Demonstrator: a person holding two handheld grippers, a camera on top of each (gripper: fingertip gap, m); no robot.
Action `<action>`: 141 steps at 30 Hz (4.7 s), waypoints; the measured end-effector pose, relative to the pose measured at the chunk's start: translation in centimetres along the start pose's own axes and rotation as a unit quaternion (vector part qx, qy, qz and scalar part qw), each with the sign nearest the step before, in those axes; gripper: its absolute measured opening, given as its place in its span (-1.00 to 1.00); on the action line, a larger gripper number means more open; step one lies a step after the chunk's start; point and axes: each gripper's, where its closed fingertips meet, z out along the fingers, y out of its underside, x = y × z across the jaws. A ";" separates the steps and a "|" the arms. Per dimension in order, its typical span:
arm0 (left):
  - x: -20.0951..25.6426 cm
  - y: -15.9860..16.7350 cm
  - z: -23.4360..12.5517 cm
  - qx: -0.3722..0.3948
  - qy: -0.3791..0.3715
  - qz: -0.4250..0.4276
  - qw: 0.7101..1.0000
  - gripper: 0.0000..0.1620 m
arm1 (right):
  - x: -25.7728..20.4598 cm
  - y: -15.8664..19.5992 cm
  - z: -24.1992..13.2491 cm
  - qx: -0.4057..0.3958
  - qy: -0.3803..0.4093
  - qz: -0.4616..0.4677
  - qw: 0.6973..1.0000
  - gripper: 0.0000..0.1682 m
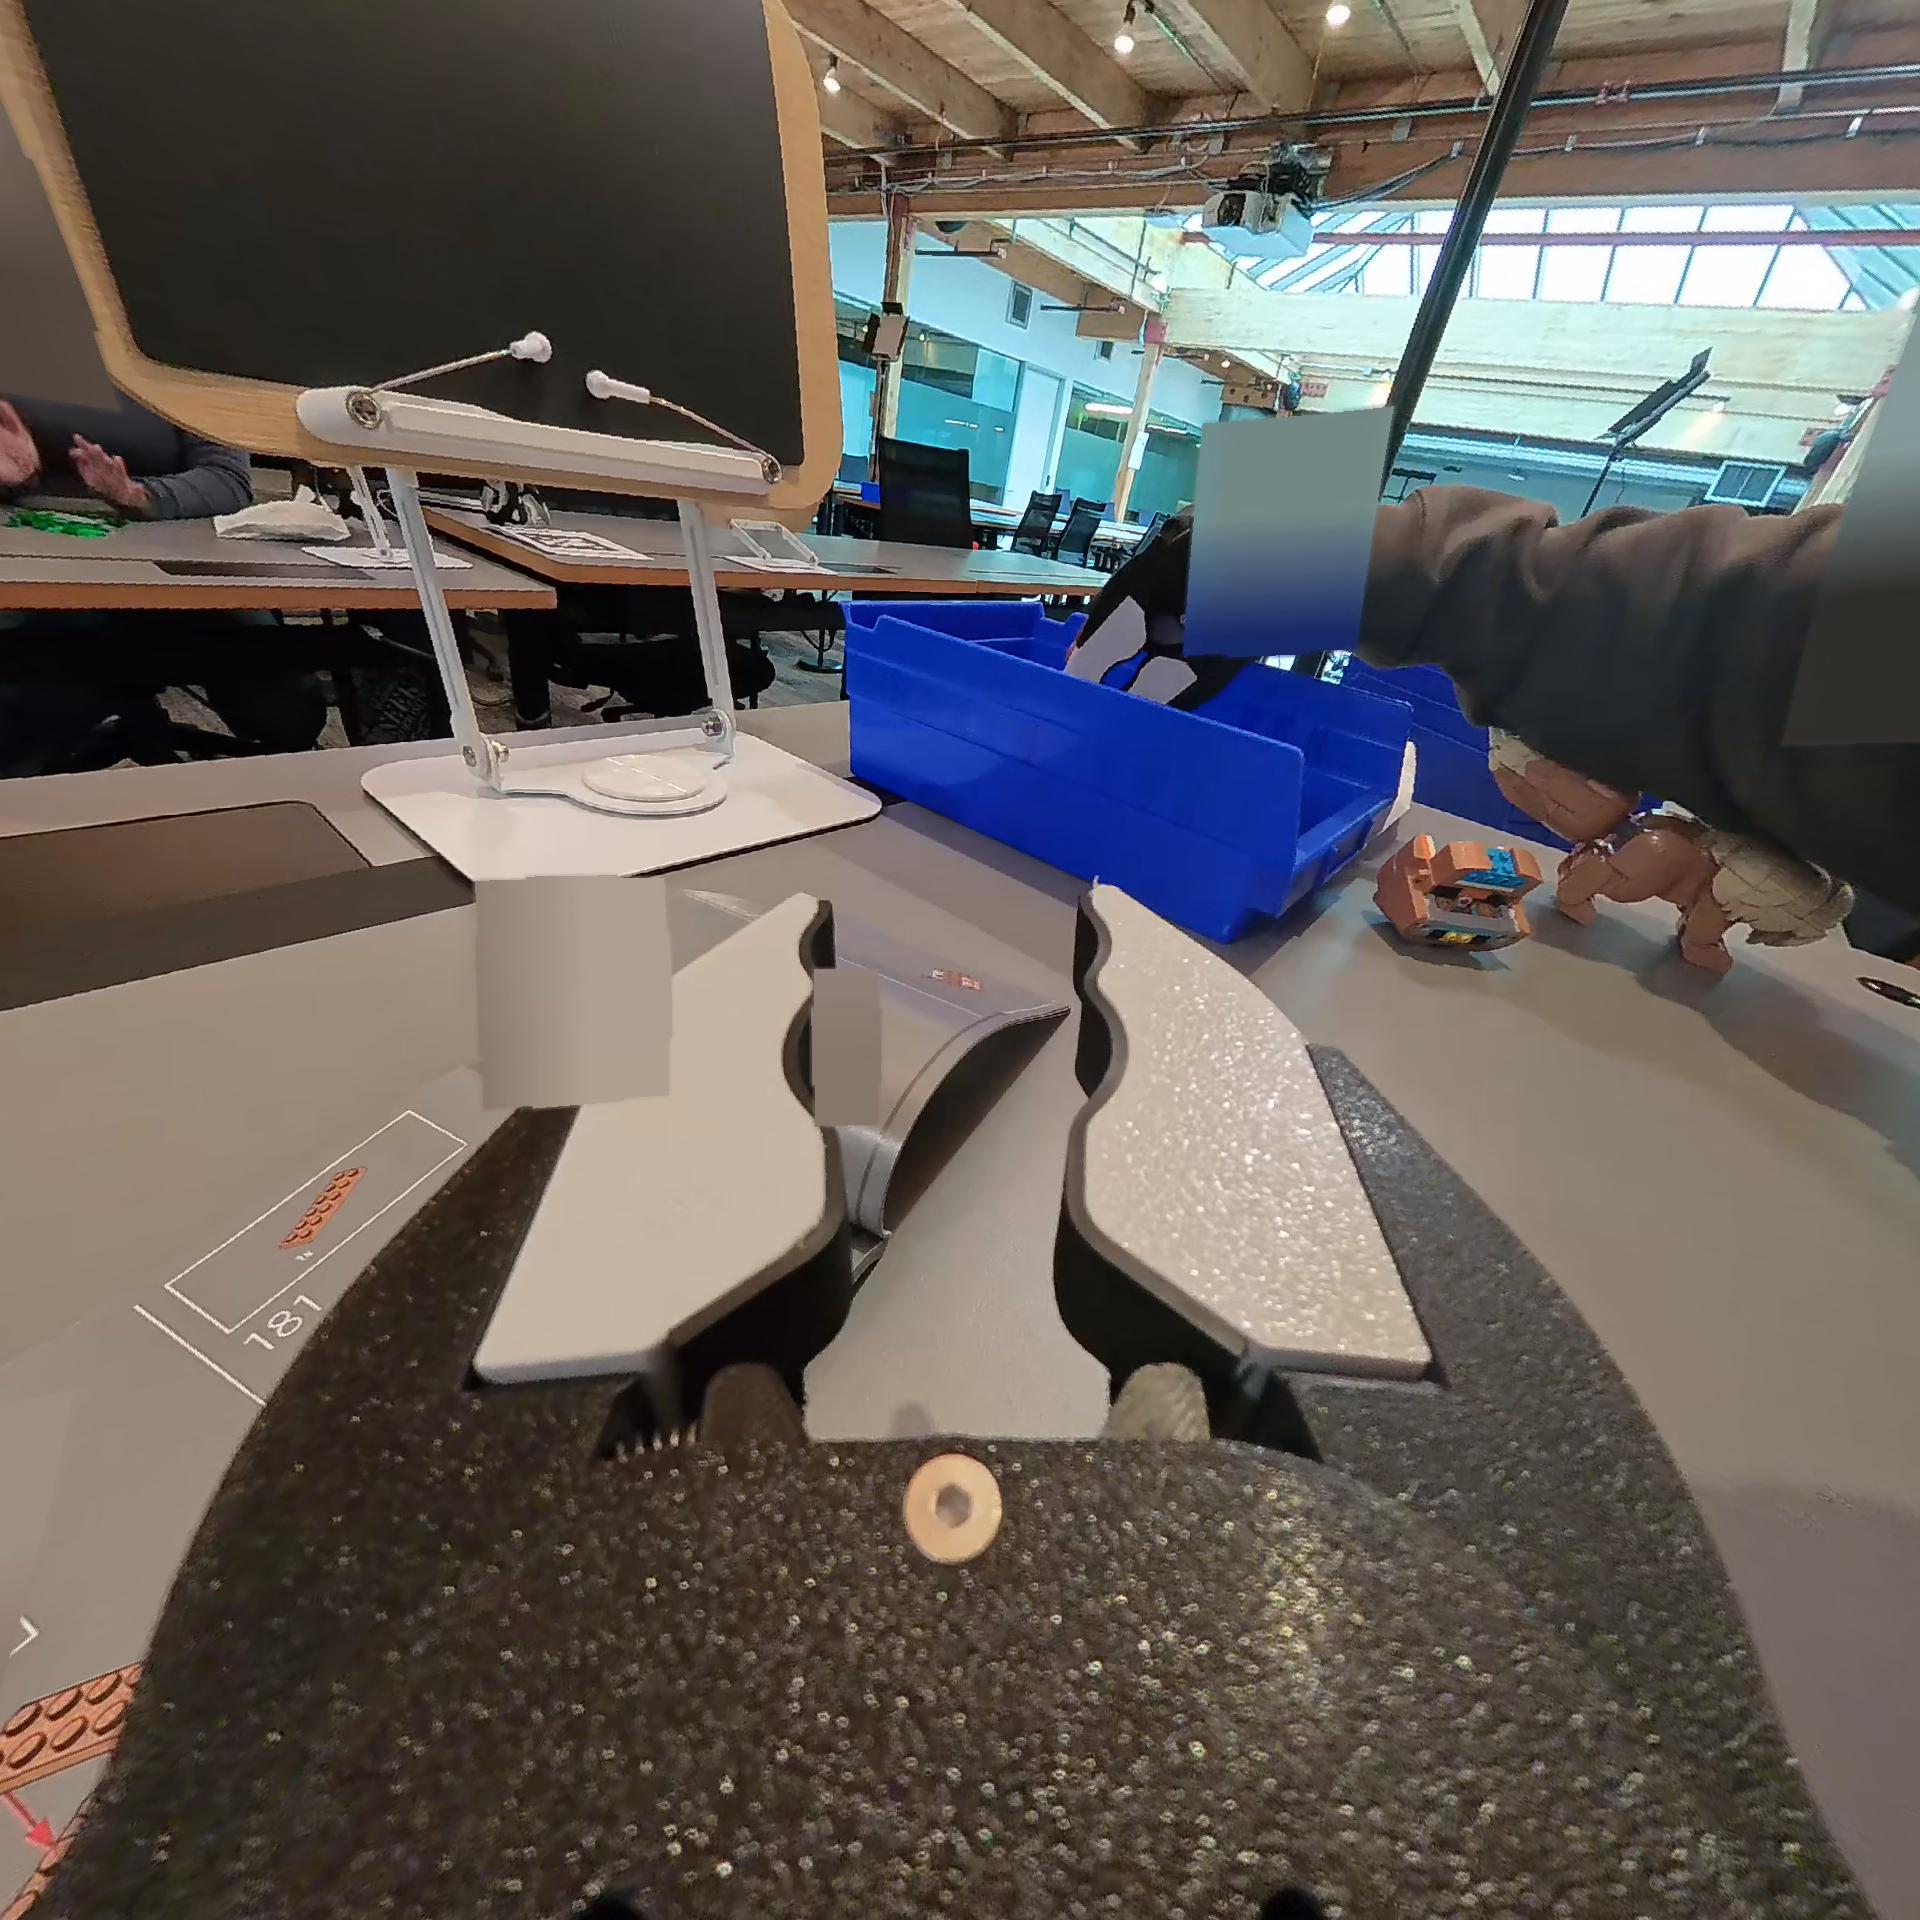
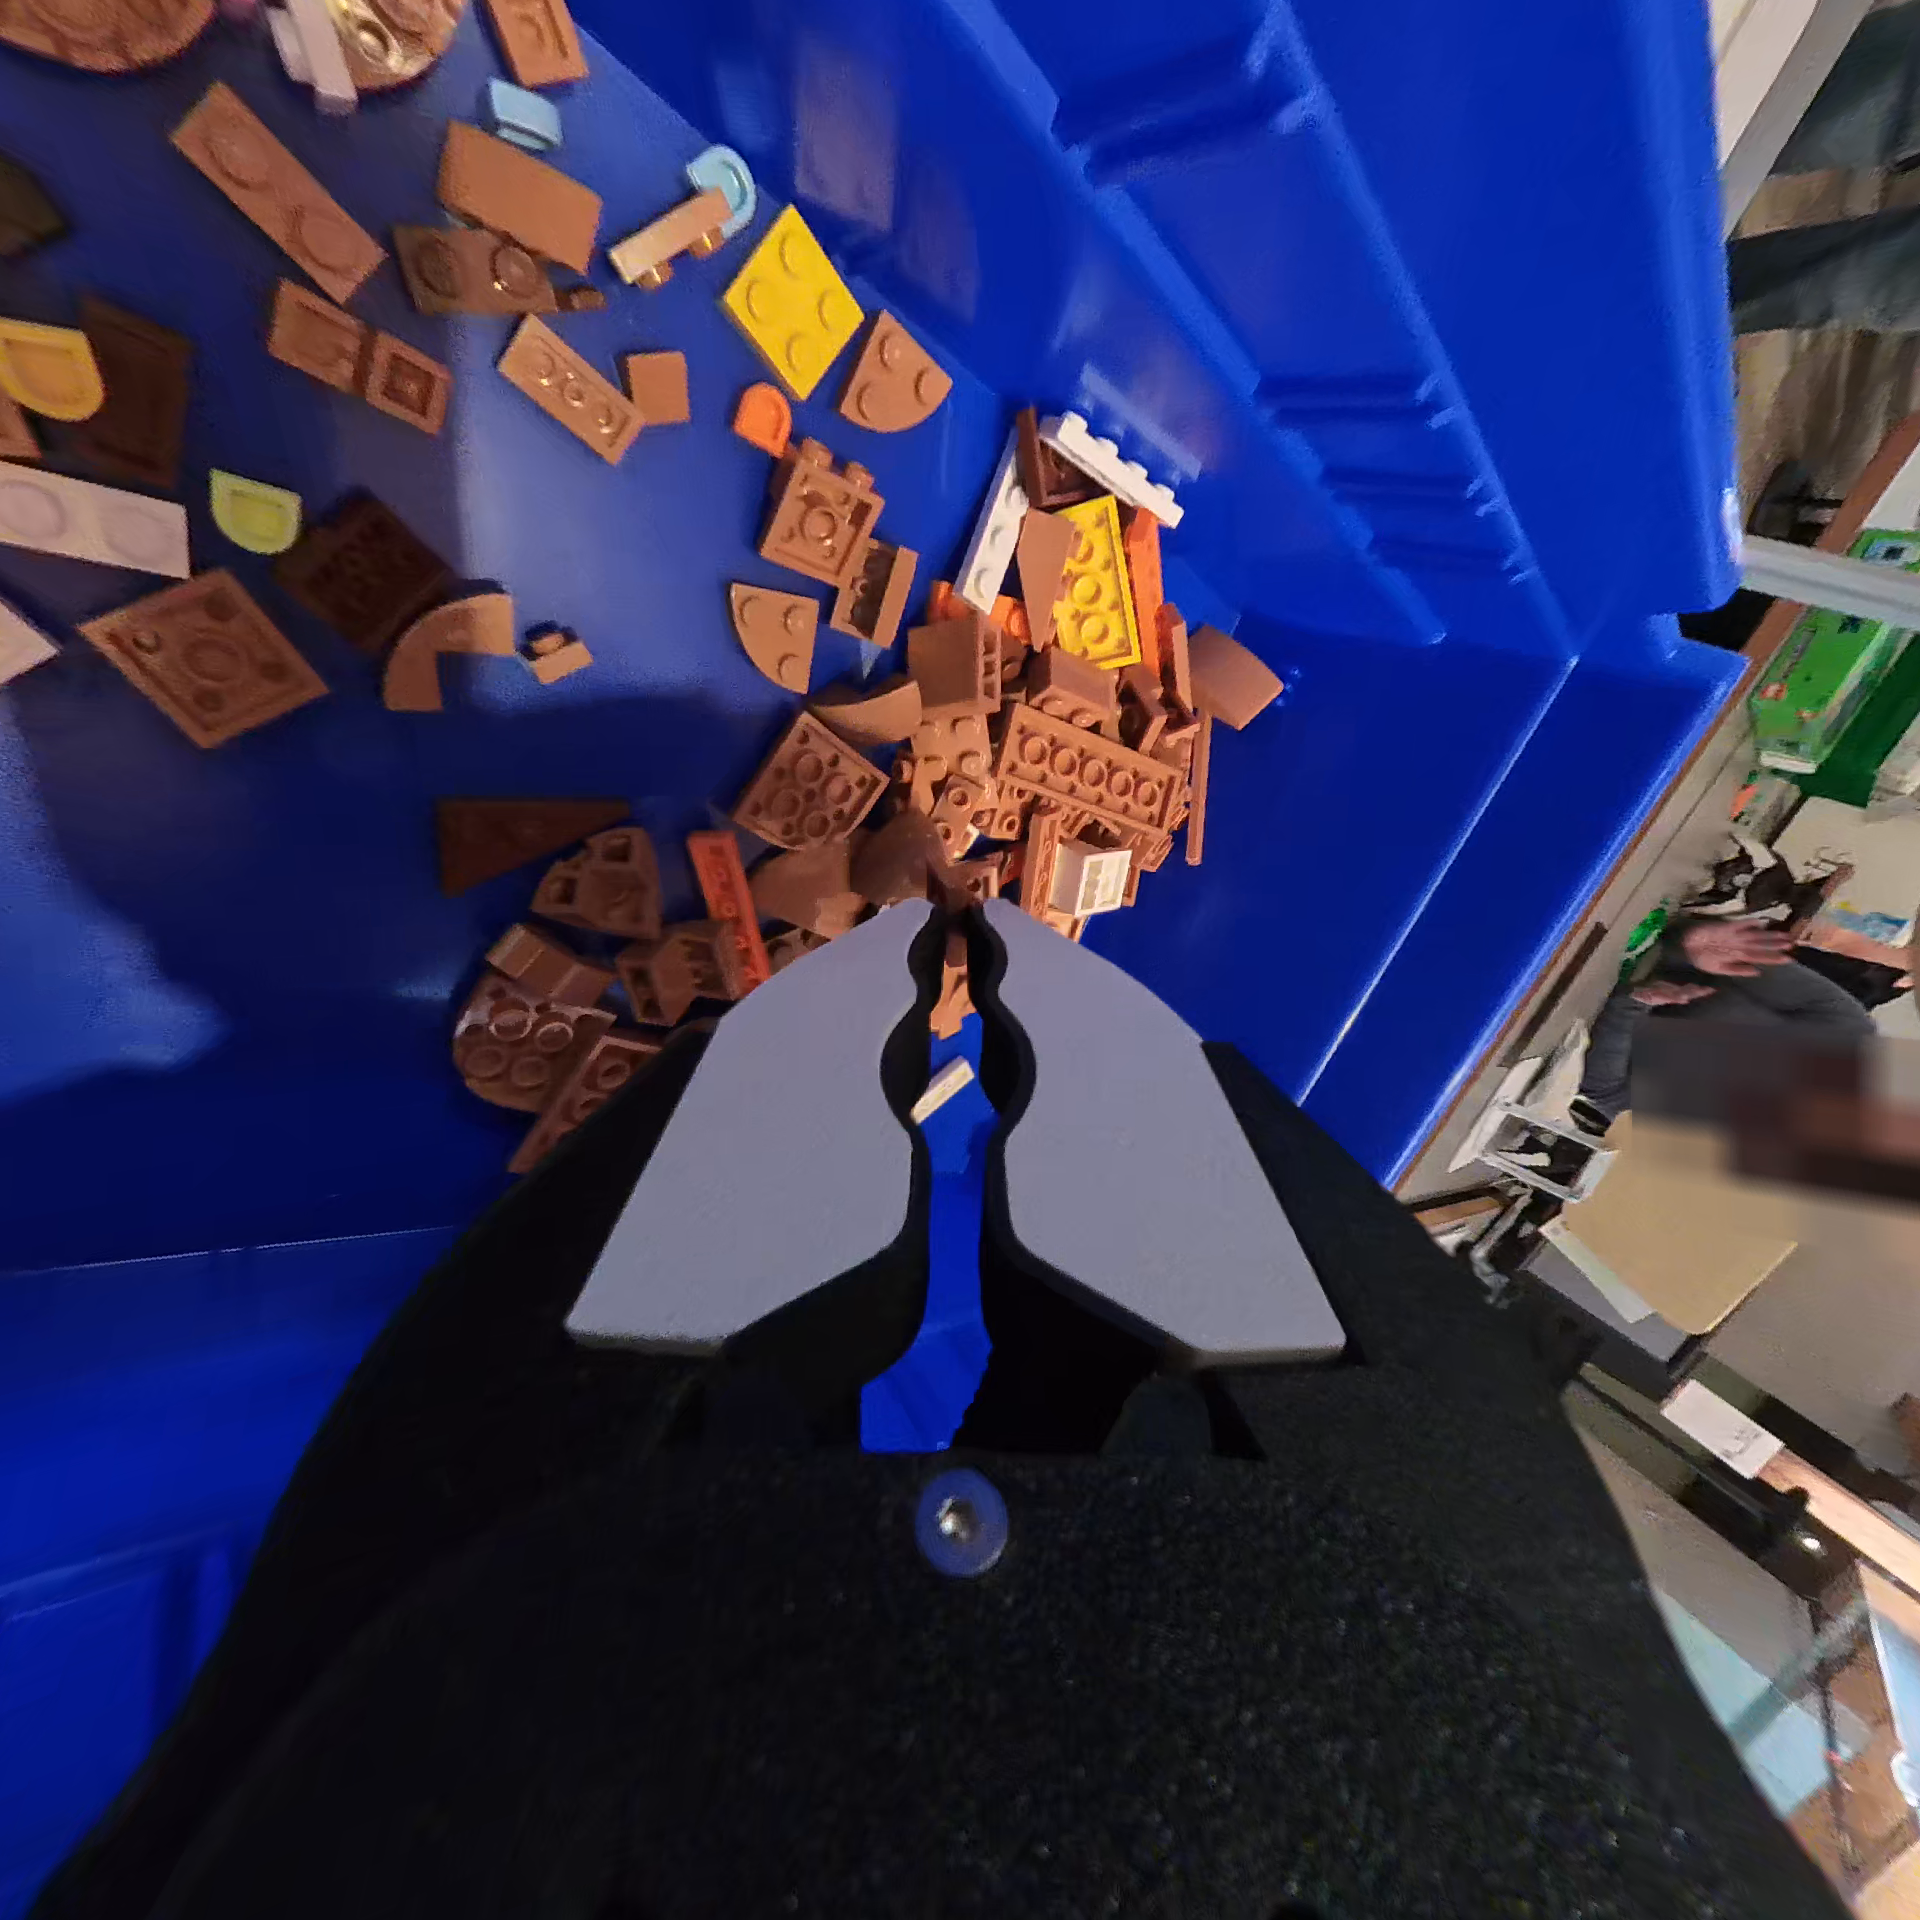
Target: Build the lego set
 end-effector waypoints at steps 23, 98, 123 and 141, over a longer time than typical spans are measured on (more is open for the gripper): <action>-0.1 0.1 0.0 0.001 -0.001 -0.004 1.000 -0.43 | -1.7 -0.1 -2.3 0.041 -0.092 0.073 0.992 -0.91; 0.1 0.2 0.1 -0.002 0.003 0.001 1.000 -0.45 | -7.5 2.0 -8.8 -0.118 -0.189 0.512 0.830 -0.63; 0.3 0.3 0.2 -0.004 0.005 0.005 1.000 -0.45 | -13.0 -2.8 -13.6 -0.135 -0.252 0.450 0.846 -0.58; 0.4 0.3 0.3 -0.006 0.006 0.009 1.000 -0.45 | -14.2 -2.1 -14.2 -0.116 -0.270 0.461 0.838 -0.33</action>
